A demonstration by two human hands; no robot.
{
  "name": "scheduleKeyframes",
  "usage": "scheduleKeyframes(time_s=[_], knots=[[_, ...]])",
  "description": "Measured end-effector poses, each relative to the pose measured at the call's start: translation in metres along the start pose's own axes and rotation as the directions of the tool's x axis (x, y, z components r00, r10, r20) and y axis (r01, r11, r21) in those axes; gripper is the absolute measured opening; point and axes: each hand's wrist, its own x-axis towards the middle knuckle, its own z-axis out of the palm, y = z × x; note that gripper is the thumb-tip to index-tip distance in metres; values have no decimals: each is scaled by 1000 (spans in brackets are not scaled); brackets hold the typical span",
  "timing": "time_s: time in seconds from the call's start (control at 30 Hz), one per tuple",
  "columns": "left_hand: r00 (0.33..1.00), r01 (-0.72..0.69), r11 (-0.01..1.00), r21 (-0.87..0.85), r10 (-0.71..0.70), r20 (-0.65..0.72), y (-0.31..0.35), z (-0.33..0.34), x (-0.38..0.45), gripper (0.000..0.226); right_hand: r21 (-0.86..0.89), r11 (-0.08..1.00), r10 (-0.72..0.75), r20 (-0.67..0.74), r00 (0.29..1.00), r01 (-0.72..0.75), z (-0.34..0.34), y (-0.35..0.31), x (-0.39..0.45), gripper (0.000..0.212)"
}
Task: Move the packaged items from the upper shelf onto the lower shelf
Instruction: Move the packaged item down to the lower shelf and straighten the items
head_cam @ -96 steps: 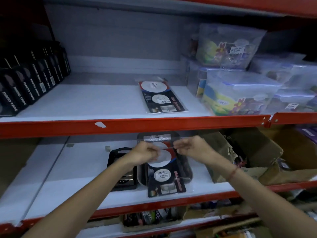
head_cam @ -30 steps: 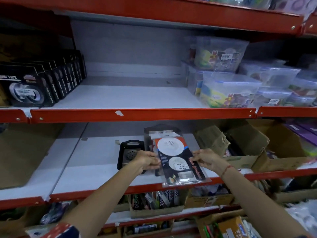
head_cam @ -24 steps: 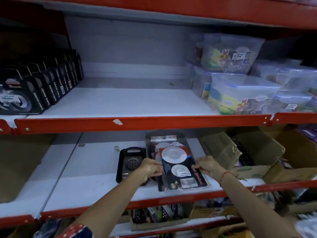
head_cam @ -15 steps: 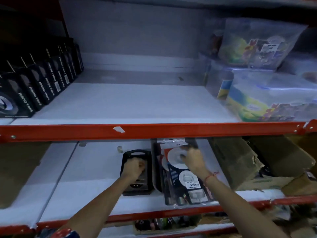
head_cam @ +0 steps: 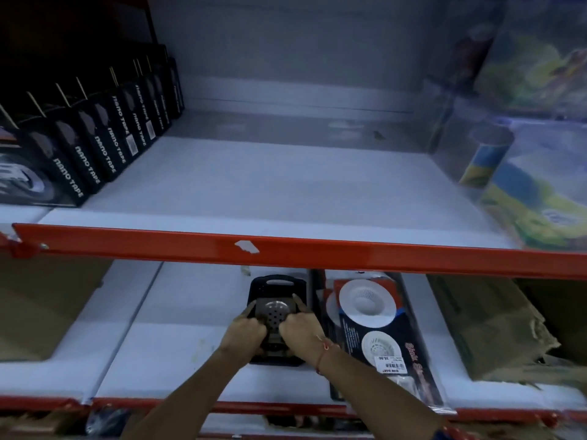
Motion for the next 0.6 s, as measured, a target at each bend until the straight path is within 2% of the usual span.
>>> scheduleKeyframes(time_s=[0.03, 0.07, 0.1, 0.17, 0.23, 0.33, 0.4, 0.5, 0.6], knots=[[997, 13, 999, -48, -9, 71, 3, -1, 0, 27, 27, 1000, 8, -37, 999, -7, 4, 1, 3, 41], [994, 22, 999, -45, -17, 107, 5, 5, 0, 20, 75, 997, -1, 1, 1000, 0, 9, 0, 4, 34], [997, 30, 997, -75, -25, 72, 7, 0, -1, 20, 110, 993, -37, 21, 999, 35, 16, -1, 5, 25], [998, 59, 995, -80, -60, -11, 13, -7, -6, 31, 152, 988, -30, 72, 997, 19, 15, -2, 3, 27], [987, 95, 990, -102, -80, 141, 10, -22, -9, 16, 172, 985, -21, 80, 997, 7, 6, -2, -2, 26], [991, 56, 994, -91, -44, 126, 10, -19, -13, 16, 228, 974, -15, 99, 995, -8, 4, 0, -11, 21], [989, 68, 994, -86, -56, 134, 14, -20, -20, 19, 303, 953, 9, 41, 999, -21, 10, 4, -19, 24], [998, 51, 988, -148, -54, -15, 24, -14, -37, 23, 419, 908, 50, -75, 996, -14, 11, 10, -47, 30], [962, -136, 969, -207, 79, -263, 45, -23, -54, 25, 547, 836, 68, -168, 983, 35, 0, 21, -89, 38]])
